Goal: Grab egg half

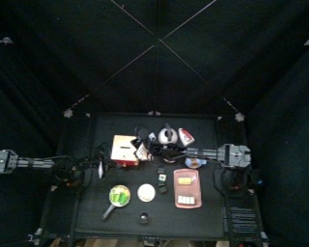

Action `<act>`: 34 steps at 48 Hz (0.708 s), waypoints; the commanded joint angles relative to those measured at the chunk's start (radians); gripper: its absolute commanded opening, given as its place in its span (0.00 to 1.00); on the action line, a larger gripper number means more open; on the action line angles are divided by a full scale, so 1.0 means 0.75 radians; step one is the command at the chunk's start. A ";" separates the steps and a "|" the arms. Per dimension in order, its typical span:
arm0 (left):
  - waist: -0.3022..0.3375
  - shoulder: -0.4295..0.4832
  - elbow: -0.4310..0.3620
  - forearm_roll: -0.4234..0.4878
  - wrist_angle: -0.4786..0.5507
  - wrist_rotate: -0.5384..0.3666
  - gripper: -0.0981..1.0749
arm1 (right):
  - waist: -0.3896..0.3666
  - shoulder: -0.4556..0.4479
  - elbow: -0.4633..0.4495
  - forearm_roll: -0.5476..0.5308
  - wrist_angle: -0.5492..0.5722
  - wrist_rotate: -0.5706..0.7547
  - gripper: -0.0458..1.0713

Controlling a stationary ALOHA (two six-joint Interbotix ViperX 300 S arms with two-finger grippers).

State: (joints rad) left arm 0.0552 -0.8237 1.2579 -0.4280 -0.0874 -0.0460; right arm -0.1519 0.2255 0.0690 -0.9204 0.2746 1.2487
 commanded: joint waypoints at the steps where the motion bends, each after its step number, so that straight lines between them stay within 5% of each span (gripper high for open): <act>1: -0.051 0.000 -0.039 0.039 -0.004 -0.002 0.41 | 0.082 -0.131 0.067 -0.002 -0.025 0.000 0.47; 18: -0.307 0.002 -0.143 -0.020 0.033 -0.012 0.49 | 0.305 -0.286 0.370 0.010 -0.049 0.006 0.47; 34: -0.340 0.180 -0.448 -0.039 0.352 -0.010 0.66 | 0.366 -0.436 0.605 0.092 -0.186 0.006 0.47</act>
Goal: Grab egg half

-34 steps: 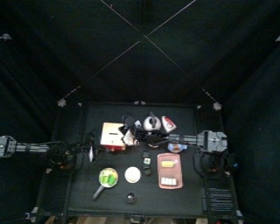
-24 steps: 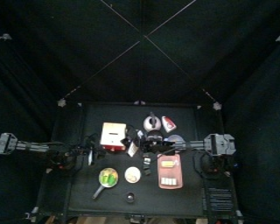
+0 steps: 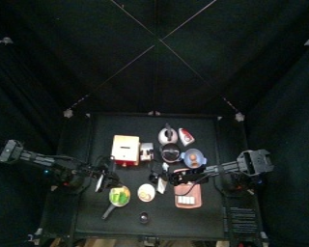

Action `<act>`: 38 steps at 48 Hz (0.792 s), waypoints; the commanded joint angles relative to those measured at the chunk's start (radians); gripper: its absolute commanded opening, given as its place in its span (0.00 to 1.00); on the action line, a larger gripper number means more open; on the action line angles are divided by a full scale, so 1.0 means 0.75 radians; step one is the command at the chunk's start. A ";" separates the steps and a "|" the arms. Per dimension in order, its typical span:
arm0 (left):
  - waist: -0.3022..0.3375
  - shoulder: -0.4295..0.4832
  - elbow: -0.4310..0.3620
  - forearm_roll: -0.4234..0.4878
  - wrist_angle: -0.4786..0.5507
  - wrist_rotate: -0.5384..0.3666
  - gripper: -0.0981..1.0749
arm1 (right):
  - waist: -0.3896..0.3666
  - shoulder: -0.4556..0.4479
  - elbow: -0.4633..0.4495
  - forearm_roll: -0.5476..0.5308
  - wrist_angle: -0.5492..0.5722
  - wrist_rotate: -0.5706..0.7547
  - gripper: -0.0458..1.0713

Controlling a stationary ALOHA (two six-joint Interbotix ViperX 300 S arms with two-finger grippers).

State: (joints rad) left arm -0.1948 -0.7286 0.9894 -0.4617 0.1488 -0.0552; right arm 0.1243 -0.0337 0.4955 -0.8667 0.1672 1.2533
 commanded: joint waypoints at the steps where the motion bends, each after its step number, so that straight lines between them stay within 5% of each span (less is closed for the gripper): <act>1: -0.008 0.070 -0.104 0.006 0.049 0.002 0.66 | 0.000 -0.098 0.051 0.025 -0.057 0.000 0.47; 24: 0.063 0.186 -0.268 0.010 0.413 -0.033 0.66 | -0.010 -0.274 0.387 0.231 -0.317 -0.004 0.47; 38: 0.153 0.205 -0.319 0.219 0.634 -0.241 0.66 | -0.029 -0.292 0.427 0.258 -0.317 -0.004 0.47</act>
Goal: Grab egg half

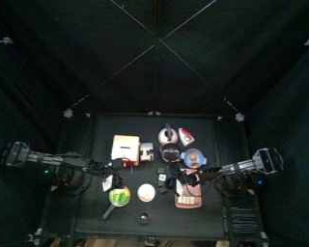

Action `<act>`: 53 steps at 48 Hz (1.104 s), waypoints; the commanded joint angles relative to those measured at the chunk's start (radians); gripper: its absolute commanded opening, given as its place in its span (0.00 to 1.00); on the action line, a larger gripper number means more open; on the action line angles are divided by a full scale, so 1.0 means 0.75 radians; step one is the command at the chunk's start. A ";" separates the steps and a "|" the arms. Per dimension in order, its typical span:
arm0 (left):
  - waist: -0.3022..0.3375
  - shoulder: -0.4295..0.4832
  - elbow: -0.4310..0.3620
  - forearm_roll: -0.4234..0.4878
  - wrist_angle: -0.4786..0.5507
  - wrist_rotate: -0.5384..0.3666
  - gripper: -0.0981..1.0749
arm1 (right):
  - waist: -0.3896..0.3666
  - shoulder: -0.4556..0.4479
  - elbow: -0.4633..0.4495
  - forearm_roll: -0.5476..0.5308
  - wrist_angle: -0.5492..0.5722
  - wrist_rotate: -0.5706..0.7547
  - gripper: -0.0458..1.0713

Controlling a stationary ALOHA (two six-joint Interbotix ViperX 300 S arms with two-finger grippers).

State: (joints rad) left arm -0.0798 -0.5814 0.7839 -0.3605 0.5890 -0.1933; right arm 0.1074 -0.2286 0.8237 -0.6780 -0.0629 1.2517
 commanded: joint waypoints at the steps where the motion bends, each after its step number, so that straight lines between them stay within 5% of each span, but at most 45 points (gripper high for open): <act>1: 0.000 0.010 -0.047 0.129 0.067 -0.096 0.66 | -0.006 -0.033 -0.008 0.006 -0.010 -0.004 0.47; 11: -0.018 0.037 -0.039 0.413 0.202 -0.438 0.66 | -0.014 -0.029 -0.006 0.006 -0.010 -0.002 0.47; 29: -0.282 0.063 0.051 0.851 0.178 -0.998 0.66 | -0.010 0.121 -0.057 0.000 -0.008 -0.020 0.47; 36: -0.337 0.061 0.100 0.959 0.102 -1.094 0.66 | 0.004 0.211 -0.108 -0.104 0.002 -0.016 0.48; 53: -0.358 0.061 0.229 1.162 -0.194 -1.094 0.66 | 0.106 0.325 -0.260 -0.145 0.196 -0.006 0.49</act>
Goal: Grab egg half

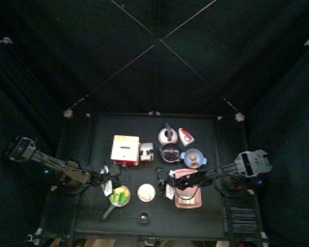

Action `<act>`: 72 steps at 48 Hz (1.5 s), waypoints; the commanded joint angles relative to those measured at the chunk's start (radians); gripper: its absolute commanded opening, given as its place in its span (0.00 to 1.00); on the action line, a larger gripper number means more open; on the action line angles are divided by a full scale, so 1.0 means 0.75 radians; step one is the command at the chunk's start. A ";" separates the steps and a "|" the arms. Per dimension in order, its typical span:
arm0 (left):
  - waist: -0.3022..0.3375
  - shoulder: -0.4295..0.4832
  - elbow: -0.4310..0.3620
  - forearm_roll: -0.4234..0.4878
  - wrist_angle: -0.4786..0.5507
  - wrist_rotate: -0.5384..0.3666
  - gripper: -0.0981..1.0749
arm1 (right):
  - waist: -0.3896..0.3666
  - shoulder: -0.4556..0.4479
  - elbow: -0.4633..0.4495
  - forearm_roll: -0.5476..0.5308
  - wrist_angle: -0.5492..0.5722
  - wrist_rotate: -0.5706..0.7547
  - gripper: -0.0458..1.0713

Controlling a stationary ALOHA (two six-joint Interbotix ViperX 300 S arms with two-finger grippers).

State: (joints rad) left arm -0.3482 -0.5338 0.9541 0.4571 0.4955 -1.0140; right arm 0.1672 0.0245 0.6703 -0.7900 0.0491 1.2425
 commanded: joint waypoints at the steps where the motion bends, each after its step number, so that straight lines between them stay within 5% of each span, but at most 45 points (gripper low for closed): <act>1: 0.000 -0.002 0.006 0.094 -0.084 0.000 0.66 | 0.035 -0.010 -0.061 0.008 0.055 0.006 0.50; 14: 0.108 -0.010 0.027 0.401 -0.276 0.000 0.66 | 0.098 0.033 -0.139 0.037 0.157 0.012 0.61; 32: 0.194 -0.112 0.135 0.522 -0.350 0.022 0.66 | 0.131 0.168 -0.272 0.045 0.237 0.010 0.82; 42: 0.231 -0.213 0.205 0.507 -0.368 0.012 0.66 | 0.131 0.254 -0.378 0.043 0.337 -0.004 0.89; 72: 0.301 -0.194 0.258 0.477 -0.468 0.014 0.66 | 0.141 0.378 -0.481 0.123 0.391 -0.004 0.89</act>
State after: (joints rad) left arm -0.1273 -0.6811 1.1582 0.8145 0.1519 -1.0032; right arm 0.2700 0.3237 0.3298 -0.7056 0.3451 1.2410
